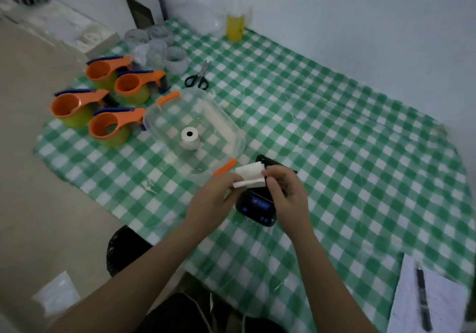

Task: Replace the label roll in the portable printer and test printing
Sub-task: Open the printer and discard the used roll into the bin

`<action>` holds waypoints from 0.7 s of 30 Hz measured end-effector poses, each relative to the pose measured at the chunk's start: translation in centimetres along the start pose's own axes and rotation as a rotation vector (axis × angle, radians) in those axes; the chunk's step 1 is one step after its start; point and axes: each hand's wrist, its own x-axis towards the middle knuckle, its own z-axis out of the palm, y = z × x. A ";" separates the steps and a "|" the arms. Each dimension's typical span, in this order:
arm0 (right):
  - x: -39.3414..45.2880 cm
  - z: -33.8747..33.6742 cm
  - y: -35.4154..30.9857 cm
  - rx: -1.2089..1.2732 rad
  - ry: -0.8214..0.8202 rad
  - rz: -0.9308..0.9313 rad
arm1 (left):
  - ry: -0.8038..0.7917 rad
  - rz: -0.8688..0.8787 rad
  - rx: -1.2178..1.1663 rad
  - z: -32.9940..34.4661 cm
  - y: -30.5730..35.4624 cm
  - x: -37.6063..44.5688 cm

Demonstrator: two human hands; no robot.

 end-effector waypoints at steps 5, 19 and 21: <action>0.7 5.6 -1.4 -0.085 -0.178 0.018 | 0.179 -0.176 -0.023 -6.4 -4.4 -5.0; -5.0 29.7 -1.7 -0.395 -0.702 -0.016 | 0.354 -0.878 0.010 -15.0 -24.8 -21.2; -5.3 32.2 -0.9 -0.441 -0.734 -0.006 | 0.308 -0.943 -0.004 -14.4 -28.0 -22.2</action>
